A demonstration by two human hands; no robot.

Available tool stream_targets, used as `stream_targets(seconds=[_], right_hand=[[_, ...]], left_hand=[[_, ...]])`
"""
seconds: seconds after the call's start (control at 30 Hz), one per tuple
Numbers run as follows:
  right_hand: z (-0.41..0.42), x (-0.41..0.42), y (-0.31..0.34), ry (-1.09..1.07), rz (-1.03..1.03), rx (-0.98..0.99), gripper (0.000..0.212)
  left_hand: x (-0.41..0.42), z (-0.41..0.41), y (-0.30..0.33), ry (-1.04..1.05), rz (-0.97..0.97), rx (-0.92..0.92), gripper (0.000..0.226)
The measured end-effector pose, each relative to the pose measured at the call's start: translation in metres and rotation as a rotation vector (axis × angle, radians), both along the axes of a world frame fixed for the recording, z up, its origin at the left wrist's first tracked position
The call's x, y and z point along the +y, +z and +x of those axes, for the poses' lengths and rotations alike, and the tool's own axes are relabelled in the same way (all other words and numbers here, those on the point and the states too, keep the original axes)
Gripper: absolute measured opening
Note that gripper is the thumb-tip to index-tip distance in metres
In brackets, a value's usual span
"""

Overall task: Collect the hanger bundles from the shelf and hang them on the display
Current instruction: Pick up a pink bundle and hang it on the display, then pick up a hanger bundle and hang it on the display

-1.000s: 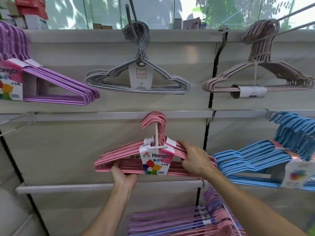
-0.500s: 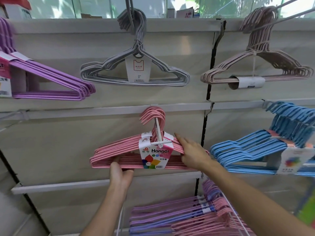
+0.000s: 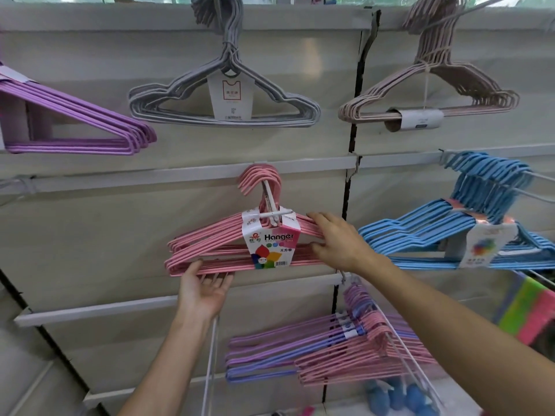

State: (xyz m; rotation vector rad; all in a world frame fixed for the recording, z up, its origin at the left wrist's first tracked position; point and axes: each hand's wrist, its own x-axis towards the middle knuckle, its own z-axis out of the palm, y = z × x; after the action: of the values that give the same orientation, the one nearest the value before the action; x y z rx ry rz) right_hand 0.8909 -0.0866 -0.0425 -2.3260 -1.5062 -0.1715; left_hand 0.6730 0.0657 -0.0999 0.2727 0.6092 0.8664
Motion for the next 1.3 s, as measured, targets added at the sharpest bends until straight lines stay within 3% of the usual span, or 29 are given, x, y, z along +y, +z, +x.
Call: stream_targets(seconds=[0.3,0.47,0.67,0.8,0.97,1.3], right_hand=[[-0.019,-0.072,0.029,0.09,0.292,-0.006,0.044],[-0.022,-0.141,0.052,0.13,0.395,-0.009,0.038],[-0.008,-0.245,0.071,0.114,0.511,-0.035,0.033],[0.012,-0.33,0.074,0.046,0.584,-0.04,0.028],[0.039,-0.45,0.07,-0.112,0.648,-0.047,0.021],[0.069,-0.671,0.05,-0.525,0.712,-0.007,0.016]], left_hand=[[-0.058,-0.011,0.017,0.002,0.042,0.107,0.006],[-0.119,-0.002,0.033,0.007,0.065,0.147,0.018],[-0.216,0.039,0.048,-0.226,0.168,0.134,0.014],[-0.296,0.09,0.051,-0.414,0.4,0.198,0.034],[-0.403,0.159,0.035,-0.55,0.78,0.269,0.017],[-0.594,0.249,0.01,-0.96,1.355,0.237,0.014]])
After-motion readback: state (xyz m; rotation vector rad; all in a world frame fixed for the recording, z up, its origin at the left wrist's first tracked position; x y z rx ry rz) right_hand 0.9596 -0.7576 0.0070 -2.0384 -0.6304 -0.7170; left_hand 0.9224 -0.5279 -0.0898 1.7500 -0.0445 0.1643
